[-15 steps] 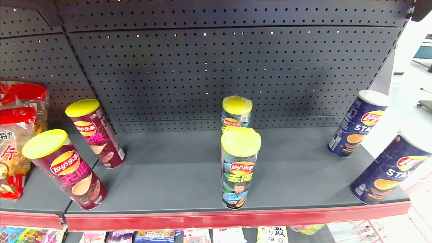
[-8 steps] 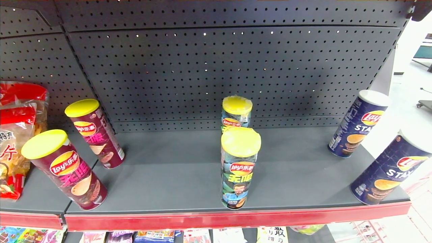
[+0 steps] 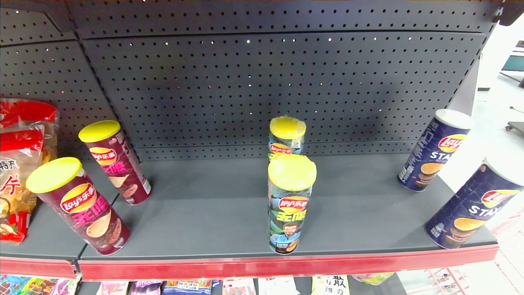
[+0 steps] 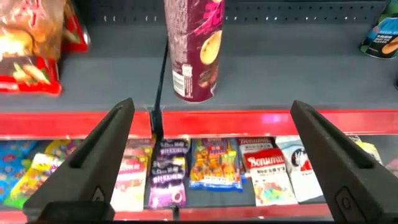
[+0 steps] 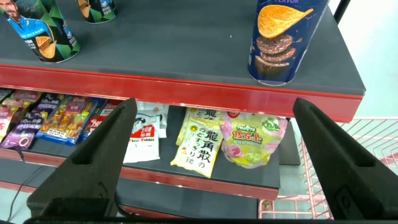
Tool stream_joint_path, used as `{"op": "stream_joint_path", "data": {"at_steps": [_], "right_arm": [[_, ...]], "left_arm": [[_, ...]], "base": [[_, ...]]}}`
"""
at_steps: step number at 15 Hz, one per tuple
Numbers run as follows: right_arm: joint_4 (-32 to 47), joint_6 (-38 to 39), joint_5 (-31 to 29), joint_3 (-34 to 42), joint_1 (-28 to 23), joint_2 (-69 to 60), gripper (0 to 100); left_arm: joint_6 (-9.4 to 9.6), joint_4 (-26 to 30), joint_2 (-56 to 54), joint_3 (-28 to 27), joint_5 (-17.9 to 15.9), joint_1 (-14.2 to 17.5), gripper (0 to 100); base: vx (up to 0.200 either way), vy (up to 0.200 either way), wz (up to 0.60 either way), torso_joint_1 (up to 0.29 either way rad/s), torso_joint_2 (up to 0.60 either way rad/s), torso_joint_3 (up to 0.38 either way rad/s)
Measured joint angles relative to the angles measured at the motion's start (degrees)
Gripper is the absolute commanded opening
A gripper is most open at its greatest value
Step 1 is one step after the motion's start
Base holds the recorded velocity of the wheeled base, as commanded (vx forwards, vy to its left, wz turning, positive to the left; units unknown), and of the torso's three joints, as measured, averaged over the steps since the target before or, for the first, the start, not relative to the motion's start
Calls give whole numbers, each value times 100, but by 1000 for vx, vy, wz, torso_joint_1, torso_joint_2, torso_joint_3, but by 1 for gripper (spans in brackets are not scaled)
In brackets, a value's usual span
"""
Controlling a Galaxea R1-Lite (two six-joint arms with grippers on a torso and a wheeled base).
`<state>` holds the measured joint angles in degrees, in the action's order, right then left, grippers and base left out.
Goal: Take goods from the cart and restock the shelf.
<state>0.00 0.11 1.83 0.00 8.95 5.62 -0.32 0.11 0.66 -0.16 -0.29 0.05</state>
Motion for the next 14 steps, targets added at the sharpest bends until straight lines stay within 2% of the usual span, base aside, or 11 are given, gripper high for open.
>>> {"op": "stream_joint_path", "data": {"at_steps": [8,14], "right_arm": [[0,-9,9,0,12,0,100],[0,5,9,0,235,0,100]], "left_arm": [[0,-1,-73,6,2,2,100],[0,-1,-76,6,2,2,100]], "base": [[0,0,0,0,0,0],[0,0,0,0,0,0]]}}
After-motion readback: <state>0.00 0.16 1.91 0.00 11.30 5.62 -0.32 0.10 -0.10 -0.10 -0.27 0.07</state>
